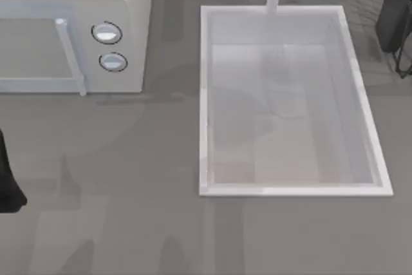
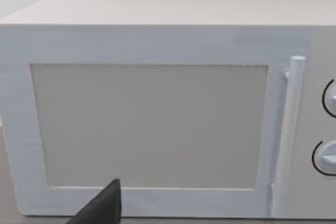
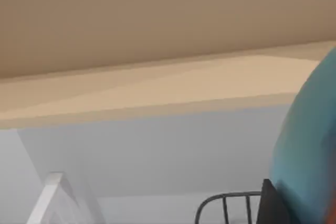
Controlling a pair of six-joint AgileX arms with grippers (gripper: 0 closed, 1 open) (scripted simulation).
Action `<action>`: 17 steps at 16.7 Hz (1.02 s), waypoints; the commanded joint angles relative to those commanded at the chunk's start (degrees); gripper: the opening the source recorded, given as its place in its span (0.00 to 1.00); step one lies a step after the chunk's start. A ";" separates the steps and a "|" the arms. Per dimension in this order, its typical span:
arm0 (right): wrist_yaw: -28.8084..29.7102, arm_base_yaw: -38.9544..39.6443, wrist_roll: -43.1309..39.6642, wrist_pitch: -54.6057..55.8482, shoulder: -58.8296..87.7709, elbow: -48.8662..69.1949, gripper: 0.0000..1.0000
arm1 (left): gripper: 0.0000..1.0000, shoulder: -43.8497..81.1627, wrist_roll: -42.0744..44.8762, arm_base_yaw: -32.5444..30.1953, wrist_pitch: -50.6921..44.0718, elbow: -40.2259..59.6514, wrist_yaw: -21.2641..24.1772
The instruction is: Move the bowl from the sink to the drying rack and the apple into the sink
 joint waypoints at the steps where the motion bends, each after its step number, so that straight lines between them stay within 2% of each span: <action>1: -0.85 -3.05 -2.06 3.21 -0.67 -0.97 0.00 | 1.00 0.00 0.00 0.00 0.00 0.00 0.00; 5: -2.59 -9.63 -6.56 9.98 -2.04 -2.80 0.00 | 1.00 0.00 0.00 0.00 0.00 0.00 0.00; 12: -2.37 -9.52 -6.63 10.85 -1.22 -2.98 0.00 | 1.00 0.00 0.00 0.00 0.00 0.00 0.00; 17: -0.86 -8.19 -6.79 23.08 6.76 -7.23 0.00 | 1.00 0.00 0.00 0.00 0.00 0.00 0.00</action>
